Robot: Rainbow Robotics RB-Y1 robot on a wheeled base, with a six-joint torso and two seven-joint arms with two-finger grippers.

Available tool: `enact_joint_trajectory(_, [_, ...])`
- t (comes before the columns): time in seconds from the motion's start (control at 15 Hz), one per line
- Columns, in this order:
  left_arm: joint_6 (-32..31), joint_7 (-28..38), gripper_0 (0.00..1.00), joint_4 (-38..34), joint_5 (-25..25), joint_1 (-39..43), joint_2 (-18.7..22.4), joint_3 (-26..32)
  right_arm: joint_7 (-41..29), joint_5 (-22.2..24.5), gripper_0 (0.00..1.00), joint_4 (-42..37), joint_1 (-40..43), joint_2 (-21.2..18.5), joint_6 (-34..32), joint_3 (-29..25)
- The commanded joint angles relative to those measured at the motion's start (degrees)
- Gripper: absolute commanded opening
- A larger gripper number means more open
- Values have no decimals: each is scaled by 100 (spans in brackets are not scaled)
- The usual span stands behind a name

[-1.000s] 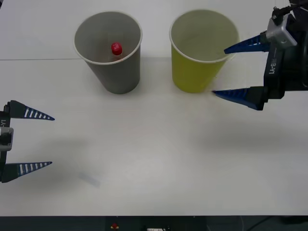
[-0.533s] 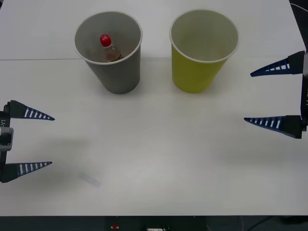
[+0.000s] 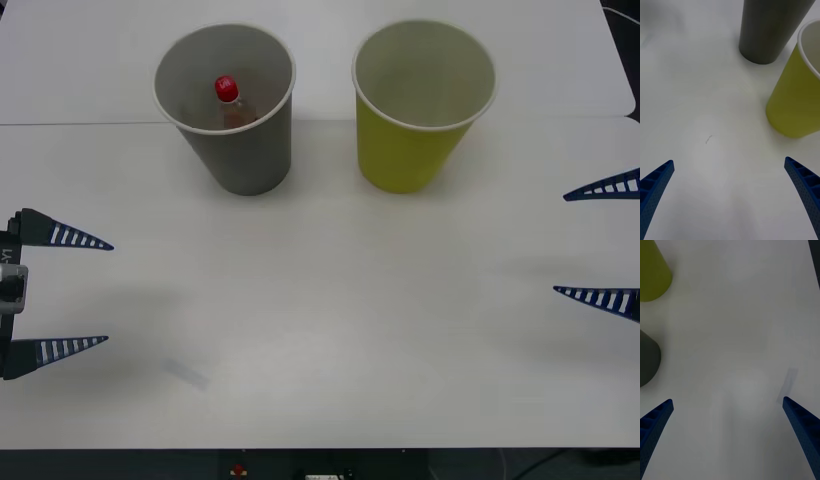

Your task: Put the can into the green bin and the plastic bottle into the gray bin

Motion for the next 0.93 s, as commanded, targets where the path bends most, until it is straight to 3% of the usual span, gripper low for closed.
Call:
enact_joint_trajectory(0.07, [0,0,100,0,0,0,0,0,156,-243,100,61,361,-94,1,-112])
enact_joint_trajectory(0.33, [0,0,100,0,0,0,0,0,235,-621,100,61,818,-296,106,-252])
enact_joint_trajectory(0.93, [0,0,100,0,0,0,0,0,156,-621,100,61,879,-340,106,-323])
